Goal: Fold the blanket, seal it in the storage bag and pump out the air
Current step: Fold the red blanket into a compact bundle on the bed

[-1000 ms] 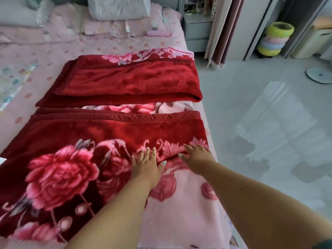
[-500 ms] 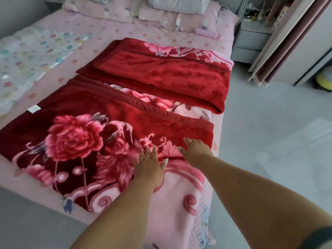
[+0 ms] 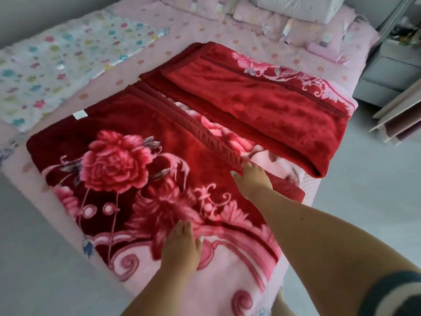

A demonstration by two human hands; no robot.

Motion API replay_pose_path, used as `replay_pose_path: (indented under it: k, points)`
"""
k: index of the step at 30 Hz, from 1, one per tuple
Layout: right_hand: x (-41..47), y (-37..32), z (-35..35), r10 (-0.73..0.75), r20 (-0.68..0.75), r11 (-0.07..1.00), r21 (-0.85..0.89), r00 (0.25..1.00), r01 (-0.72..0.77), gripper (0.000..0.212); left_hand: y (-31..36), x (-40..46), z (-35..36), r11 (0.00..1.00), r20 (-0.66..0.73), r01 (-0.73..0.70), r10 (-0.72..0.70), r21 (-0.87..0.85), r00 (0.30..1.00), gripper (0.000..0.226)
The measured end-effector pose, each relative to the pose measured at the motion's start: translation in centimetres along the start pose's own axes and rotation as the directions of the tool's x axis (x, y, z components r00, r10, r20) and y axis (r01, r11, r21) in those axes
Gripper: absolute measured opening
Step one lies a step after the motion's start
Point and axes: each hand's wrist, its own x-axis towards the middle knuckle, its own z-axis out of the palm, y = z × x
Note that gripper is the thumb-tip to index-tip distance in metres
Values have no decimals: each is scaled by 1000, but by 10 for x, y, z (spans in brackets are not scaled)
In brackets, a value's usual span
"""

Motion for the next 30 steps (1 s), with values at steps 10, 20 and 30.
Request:
replay_pose_path:
  k: [10, 20, 30]
  points:
    - [127, 15, 19, -24, 278, 998, -50, 960, 39, 88, 45, 56, 24, 944, -132, 320, -328, -77, 935, 65]
    - [172, 34, -11, -201, 192, 963, 219, 961, 158, 46, 100, 82, 6, 890, -172, 416, -446, -186, 878, 77]
    - [159, 81, -6, -80, 280, 991, -79, 957, 106, 79, 143, 74, 40, 920, -196, 346, -380, -184, 904, 76]
